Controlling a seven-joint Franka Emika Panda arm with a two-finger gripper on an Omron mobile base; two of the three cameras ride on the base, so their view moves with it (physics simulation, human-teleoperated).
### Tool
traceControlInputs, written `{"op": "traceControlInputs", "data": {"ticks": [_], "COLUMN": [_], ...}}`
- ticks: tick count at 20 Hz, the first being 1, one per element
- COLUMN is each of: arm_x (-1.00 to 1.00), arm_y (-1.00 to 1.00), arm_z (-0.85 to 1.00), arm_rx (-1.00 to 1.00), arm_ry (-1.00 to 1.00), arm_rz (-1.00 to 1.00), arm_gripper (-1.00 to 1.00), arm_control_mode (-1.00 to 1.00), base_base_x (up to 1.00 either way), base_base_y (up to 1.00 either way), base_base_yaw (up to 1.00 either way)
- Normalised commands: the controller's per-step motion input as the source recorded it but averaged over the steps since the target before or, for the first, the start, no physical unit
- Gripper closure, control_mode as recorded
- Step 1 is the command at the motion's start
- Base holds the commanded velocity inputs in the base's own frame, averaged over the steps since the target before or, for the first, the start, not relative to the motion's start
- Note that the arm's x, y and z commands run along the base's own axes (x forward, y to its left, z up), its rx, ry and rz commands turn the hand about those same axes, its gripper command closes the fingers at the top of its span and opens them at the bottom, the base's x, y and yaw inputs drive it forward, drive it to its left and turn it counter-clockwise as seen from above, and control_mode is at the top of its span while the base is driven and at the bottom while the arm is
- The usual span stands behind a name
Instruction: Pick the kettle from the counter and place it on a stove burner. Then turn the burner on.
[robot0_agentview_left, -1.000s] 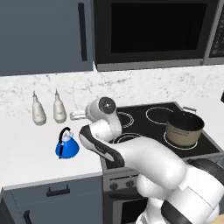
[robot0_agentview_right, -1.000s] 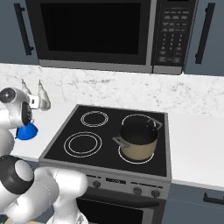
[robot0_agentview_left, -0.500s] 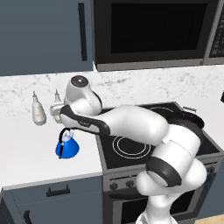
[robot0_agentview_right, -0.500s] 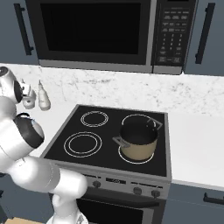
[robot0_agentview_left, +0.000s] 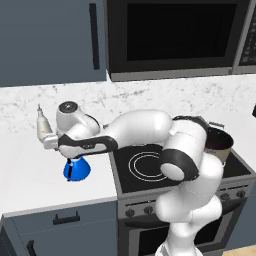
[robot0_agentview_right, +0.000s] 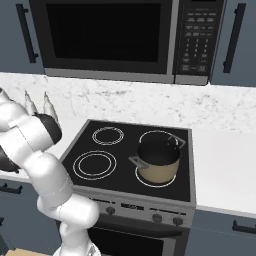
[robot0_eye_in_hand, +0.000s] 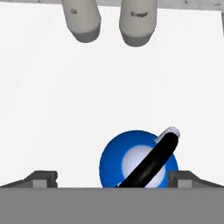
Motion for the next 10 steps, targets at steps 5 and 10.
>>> {"op": "traceControlInputs", "data": {"ticks": [5,10], "arm_x": [0.01,0.05], "arm_y": [0.03,-0.16], "arm_z": [-0.24,-0.26], "arm_rx": [-0.01,-0.04], "arm_ry": [0.17,0.09], "arm_rz": [-0.1,-0.09], "arm_gripper": [-1.0,-1.0], "arm_control_mode": [-1.0,-1.0], "base_base_x": [0.0,0.0], "base_base_y": [0.0,0.0], "base_base_yaw": [0.0,0.0]}}
